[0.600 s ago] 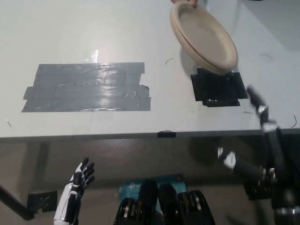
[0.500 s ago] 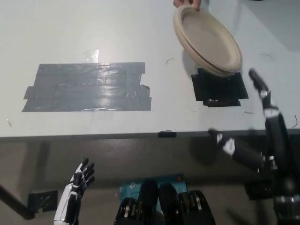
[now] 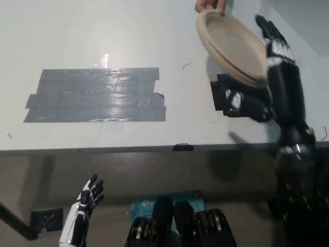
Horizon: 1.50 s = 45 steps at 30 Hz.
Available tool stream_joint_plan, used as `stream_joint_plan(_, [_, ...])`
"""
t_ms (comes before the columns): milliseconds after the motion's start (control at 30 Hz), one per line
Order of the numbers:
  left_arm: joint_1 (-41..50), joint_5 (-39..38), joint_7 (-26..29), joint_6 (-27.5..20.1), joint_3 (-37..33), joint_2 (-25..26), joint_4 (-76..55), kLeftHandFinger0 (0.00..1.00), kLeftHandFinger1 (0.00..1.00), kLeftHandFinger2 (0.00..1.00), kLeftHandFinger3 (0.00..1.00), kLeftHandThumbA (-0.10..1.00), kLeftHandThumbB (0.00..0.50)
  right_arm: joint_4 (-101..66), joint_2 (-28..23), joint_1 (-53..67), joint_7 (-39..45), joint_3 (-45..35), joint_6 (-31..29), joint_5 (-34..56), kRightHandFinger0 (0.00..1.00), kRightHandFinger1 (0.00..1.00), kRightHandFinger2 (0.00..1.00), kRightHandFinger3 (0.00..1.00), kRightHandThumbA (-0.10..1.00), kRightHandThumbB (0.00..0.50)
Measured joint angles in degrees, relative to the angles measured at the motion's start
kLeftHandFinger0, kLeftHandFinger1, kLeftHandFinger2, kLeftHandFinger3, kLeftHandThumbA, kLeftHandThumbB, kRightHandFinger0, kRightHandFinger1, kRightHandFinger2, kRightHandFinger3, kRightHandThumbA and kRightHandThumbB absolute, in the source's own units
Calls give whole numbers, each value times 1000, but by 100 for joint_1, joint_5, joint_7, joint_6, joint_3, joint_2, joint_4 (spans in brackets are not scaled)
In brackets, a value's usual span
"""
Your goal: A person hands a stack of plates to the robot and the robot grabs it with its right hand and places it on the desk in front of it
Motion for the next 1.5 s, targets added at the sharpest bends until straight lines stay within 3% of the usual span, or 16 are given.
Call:
stream_joint_plan(67, [-12,1,-1,-3,-6,0,0,1000,1000,1000,1000,1000,252,481,-39,-252,-51,56,28,-176,1000,1000,1000,1000,856,342])
stream_joint_plan(100, [-23,1,-1,-9,-10,-2,-1,1000,1000,1000,1000,1000,253,726,-76,-392,-91,85,41,-259,1000,1000,1000,1000,864,368])
stream_joint_plan(300, [-44,4,-1,-22,-19,1,0,1000,1000,1000,1000,1000,252,2047,-162,-1062,-286,180,126,-539,1000,1000,1000,1000,921,398])
stream_joint_plan(533, [-59,3,-2,-33,-24,1,0,1000,1000,1000,1000,1000,252,2896,-193,-1362,-374,338,157,-592,1000,1000,1000,1000,860,429])
stream_joint_plan(600, [-63,3,-4,-35,-28,1,-1,1000,1000,1000,1000,1000,250,3016,-211,-1409,-376,363,162,-598,1000,1000,1000,1000,914,442])
stream_joint_plan(700, [-68,3,-6,-37,-33,3,-3,1000,1000,1000,1000,1000,259,3157,-264,-1486,-369,428,222,-605,1000,1000,1000,1000,979,498])
stream_joint_plan(833, [-71,-8,-29,-37,-32,3,-3,1000,1000,1000,1000,1000,266,3203,-402,-1507,-231,601,369,-625,1000,1000,1000,1000,934,500])
stream_joint_plan(900, [-78,-14,-36,-37,-32,3,-3,1000,1000,1000,1000,1000,266,3204,-453,-1507,-171,661,440,-643,1000,1000,1000,1000,801,500])
stream_joint_plan(1000, [-89,-17,-43,-39,-32,3,-3,1000,1000,1000,1000,1000,275,3255,-573,-1508,-52,870,660,-786,1000,1000,1000,1000,777,500])
stream_joint_plan(1100, [-87,-17,-44,-39,-32,5,-4,1000,1000,1000,1000,1000,277,3273,-663,-1508,121,1020,843,-875,1000,1000,1000,1000,856,500])
stream_joint_plan(1133, [-87,-17,-44,-39,-32,5,-4,1000,1000,1000,1000,1000,275,3270,-673,-1508,145,1027,859,-876,1000,1000,1000,1000,968,500])
stream_joint_plan(1200, [-87,-17,-46,-39,-32,5,-4,1000,1000,1000,1000,1000,279,3213,-720,-1508,290,1046,914,-864,1000,1000,1000,1000,1000,500])
stream_joint_plan(1467, [-99,-22,-52,-34,-30,3,-6,1000,1000,1000,1000,1000,287,2573,-789,-1504,823,1031,984,-627,1000,1000,1000,1000,1000,500])
stream_joint_plan(1500, [-99,-22,-53,-34,-30,2,-5,1000,1000,1000,1000,1000,288,2509,-799,-1505,910,1036,1003,-616,1000,1000,1000,1000,943,500])
